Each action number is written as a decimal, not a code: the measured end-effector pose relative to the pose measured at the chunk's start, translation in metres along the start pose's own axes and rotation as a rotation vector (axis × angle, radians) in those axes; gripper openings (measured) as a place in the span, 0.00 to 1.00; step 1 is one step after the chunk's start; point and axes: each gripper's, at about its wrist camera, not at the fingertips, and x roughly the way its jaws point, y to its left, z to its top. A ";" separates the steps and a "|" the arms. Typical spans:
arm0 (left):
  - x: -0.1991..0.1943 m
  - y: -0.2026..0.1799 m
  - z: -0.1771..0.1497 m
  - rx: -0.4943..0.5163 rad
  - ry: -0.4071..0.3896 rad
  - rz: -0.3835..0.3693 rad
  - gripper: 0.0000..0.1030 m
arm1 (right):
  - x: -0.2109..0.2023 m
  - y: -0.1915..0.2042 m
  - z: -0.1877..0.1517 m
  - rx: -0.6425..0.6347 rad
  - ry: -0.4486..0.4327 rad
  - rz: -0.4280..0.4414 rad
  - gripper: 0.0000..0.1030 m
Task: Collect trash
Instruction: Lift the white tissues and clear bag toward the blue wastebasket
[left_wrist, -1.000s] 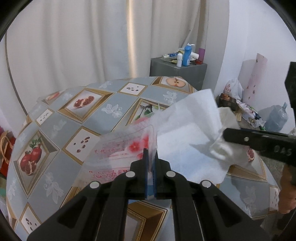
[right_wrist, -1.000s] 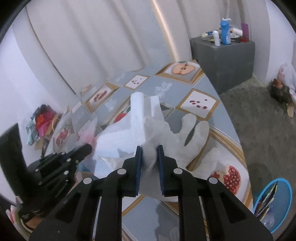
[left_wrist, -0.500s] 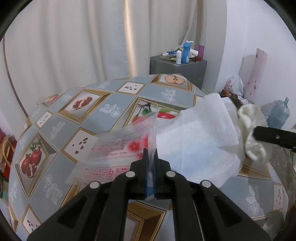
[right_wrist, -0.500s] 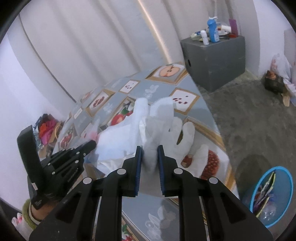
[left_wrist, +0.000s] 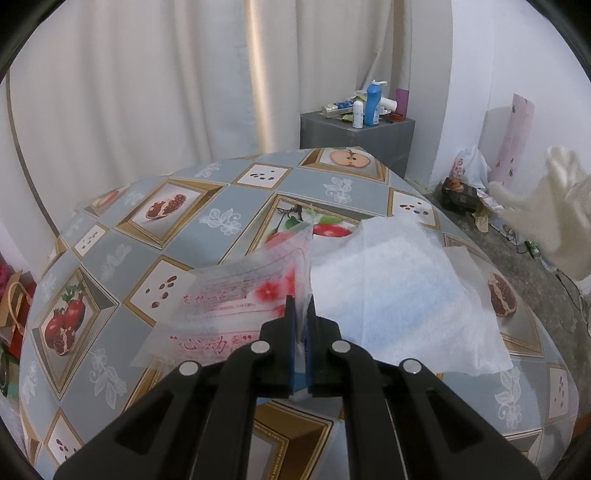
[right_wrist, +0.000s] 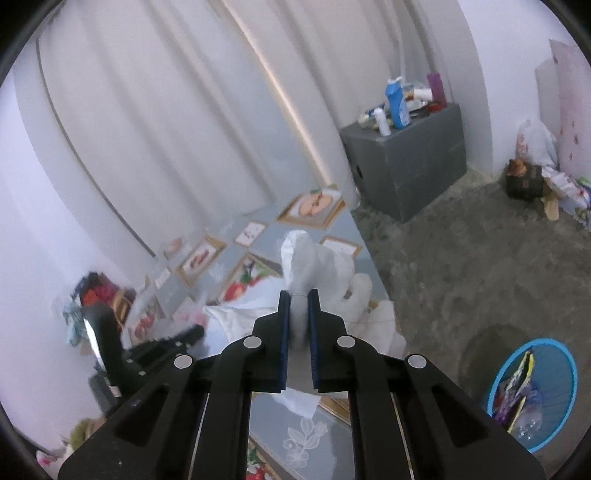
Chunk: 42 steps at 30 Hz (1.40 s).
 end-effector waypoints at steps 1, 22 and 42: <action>0.000 0.000 0.000 -0.001 -0.001 0.000 0.04 | -0.002 0.000 0.000 0.000 0.003 0.007 0.08; -0.113 0.023 -0.001 -0.043 -0.193 -0.013 0.04 | -0.006 0.017 -0.016 -0.011 0.043 0.078 0.07; -0.161 -0.141 0.034 0.184 -0.243 -0.424 0.04 | -0.164 -0.114 -0.040 0.235 -0.172 -0.123 0.07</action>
